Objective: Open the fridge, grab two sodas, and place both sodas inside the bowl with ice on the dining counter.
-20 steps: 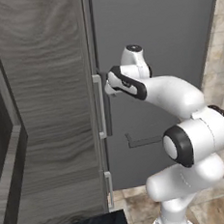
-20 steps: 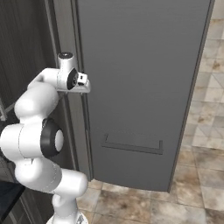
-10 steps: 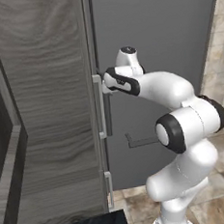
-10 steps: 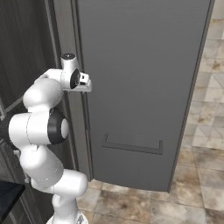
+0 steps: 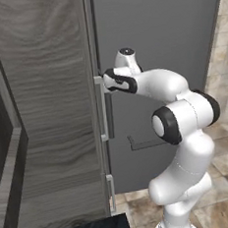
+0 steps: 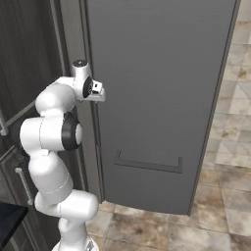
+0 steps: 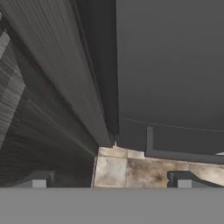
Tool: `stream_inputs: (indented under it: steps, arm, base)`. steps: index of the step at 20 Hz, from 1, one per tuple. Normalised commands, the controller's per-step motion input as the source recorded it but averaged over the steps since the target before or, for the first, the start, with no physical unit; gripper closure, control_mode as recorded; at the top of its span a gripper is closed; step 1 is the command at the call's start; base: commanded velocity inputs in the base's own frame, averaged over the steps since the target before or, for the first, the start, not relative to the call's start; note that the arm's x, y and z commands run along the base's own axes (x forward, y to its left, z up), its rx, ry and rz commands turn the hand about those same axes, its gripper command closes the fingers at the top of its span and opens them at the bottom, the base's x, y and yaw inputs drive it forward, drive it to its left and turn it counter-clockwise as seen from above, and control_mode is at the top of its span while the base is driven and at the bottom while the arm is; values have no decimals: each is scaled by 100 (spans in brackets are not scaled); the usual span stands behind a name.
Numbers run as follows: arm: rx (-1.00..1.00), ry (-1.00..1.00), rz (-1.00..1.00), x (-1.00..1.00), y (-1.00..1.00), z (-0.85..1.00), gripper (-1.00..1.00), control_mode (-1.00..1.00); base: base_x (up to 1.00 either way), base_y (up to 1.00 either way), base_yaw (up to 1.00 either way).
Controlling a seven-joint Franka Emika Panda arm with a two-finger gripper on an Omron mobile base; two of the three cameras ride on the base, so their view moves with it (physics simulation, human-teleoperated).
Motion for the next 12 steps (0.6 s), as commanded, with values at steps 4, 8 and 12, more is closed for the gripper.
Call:
stream_inputs:
  steps: [4, 8, 12]
  arm:
    - [0, -3, -2, 35, 5, -22, -100, -100]
    - [0, -7, -2, 27, 10, -27, -100, -100]
    - [0, -6, -2, 24, 18, -27, -100, -100]
  base:
    - [0, 0, 0]
    - [0, 0, 0]
    - [0, 0, 0]
